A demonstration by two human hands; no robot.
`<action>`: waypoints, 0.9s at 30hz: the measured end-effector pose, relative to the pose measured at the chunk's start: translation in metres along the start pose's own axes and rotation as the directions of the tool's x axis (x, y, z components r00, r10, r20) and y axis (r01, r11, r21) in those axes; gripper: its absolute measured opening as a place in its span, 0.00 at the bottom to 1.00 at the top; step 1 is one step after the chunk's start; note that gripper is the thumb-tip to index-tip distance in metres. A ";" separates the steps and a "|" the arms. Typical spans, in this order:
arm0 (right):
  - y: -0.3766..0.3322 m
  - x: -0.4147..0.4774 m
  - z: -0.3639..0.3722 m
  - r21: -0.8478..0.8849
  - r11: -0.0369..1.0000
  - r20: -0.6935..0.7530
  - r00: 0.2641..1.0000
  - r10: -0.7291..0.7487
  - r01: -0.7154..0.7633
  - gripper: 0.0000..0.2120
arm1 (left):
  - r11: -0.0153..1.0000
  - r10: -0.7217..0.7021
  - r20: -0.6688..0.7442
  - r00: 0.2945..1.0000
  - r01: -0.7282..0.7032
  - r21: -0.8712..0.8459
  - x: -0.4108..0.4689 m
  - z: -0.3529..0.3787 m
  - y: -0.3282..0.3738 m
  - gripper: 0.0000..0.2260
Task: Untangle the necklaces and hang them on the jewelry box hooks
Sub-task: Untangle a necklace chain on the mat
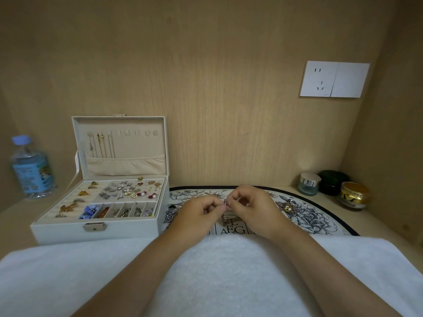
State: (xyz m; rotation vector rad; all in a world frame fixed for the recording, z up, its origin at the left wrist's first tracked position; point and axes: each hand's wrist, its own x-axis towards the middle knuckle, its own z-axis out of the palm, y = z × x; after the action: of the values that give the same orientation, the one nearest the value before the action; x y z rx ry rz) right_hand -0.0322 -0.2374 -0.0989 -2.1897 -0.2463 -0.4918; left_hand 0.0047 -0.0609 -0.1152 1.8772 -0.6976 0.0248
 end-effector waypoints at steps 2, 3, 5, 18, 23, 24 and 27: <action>-0.004 -0.001 0.000 -0.076 0.996 -0.004 0.999 -0.049 0.048 0.08 | 1.000 0.008 0.013 1.000 -0.008 0.009 -0.001 -0.001 0.000 0.09; -0.005 -0.002 0.000 -0.076 0.995 -0.004 0.998 -0.064 0.064 0.08 | 1.000 0.010 0.017 1.000 -0.011 0.021 -0.001 -0.001 0.000 0.09; -0.007 -0.002 -0.001 -0.029 0.997 -0.008 0.997 -0.075 0.075 0.07 | 1.000 -0.005 0.028 1.000 0.005 0.006 -0.002 -0.002 0.002 0.09; -0.013 -0.004 -0.003 0.148 0.989 0.085 0.996 0.006 -0.019 0.07 | 0.995 -0.073 -0.105 0.992 0.065 -0.078 -0.001 -0.002 0.012 0.06; -0.019 -0.003 -0.004 0.191 0.977 0.103 0.992 0.079 -0.097 0.09 | 0.850 0.092 -0.211 0.973 0.034 0.526 0.003 -0.011 0.005 0.06; -0.020 -0.003 -0.005 0.221 0.967 0.109 0.989 0.104 -0.127 0.10 | 0.830 0.067 -0.233 0.970 0.075 0.552 0.004 -0.014 0.004 0.06; -0.021 -0.002 -0.007 0.261 0.951 0.139 0.982 0.130 -0.163 0.10 | 0.834 -0.009 -0.224 0.974 0.131 0.536 0.006 -0.017 -0.001 0.06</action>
State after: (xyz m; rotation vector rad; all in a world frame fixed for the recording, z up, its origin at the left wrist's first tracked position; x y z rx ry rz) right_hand -0.0429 -0.2297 -0.0811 -1.9524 -0.2004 -0.2276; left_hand 0.0158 -0.0486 -0.1069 2.4056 -0.4986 0.4163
